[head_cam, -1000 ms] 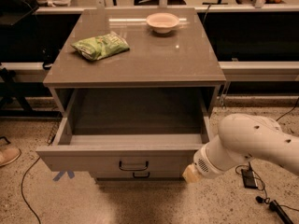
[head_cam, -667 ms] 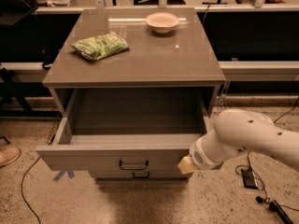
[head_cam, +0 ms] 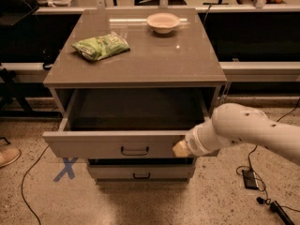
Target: Close top drawer
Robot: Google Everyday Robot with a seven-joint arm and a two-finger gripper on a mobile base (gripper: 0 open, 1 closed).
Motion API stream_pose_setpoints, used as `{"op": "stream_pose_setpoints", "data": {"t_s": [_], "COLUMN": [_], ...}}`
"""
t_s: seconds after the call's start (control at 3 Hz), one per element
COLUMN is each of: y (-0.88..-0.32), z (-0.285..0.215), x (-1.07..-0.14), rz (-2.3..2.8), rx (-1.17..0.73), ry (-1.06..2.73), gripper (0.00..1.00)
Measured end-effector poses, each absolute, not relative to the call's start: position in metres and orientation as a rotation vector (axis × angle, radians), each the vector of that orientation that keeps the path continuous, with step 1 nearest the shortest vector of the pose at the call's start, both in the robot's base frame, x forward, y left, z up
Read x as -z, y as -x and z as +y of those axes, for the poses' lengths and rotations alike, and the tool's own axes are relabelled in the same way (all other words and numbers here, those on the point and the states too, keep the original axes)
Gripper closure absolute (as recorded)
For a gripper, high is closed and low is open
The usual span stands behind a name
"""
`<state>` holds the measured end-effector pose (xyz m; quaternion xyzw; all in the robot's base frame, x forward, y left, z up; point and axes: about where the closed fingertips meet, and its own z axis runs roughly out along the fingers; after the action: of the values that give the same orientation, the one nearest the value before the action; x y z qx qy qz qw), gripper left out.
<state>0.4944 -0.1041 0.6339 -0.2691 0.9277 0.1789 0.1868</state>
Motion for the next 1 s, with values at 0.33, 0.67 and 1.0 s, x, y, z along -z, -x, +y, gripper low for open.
{"op": "stream_pose_setpoints", "data": {"t_s": [0.33, 0.67, 1.0], "y": [-0.527, -0.584, -0.612], "z": [-0.093, -0.073, -0.061], "x": [-0.640, -0.654, -0.664], "rz": [2.534, 2.419, 2.359], "rx": [-0.517, -0.533, -0.541], "ry": [0.717, 0.665, 0.649], "gripper": [1.00, 1.00, 1.00]}}
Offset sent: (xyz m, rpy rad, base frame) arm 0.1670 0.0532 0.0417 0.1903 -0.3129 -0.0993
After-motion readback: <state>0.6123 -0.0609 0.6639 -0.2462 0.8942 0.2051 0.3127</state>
